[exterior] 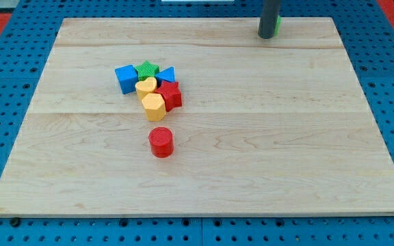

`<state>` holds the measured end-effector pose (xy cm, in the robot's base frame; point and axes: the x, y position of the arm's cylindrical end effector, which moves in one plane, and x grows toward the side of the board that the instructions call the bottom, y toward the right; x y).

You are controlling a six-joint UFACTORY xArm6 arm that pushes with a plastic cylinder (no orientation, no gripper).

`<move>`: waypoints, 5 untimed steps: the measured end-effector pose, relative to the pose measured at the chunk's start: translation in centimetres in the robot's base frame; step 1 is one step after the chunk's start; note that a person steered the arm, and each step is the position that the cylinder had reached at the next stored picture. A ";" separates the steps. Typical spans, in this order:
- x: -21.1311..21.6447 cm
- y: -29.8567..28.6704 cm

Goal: Touch the top side of the red circle

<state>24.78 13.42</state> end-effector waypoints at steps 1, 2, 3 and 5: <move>7.7 -1.8; 14.4 -4.0; 19.4 -12.3; 23.7 -20.6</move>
<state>48.45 -7.15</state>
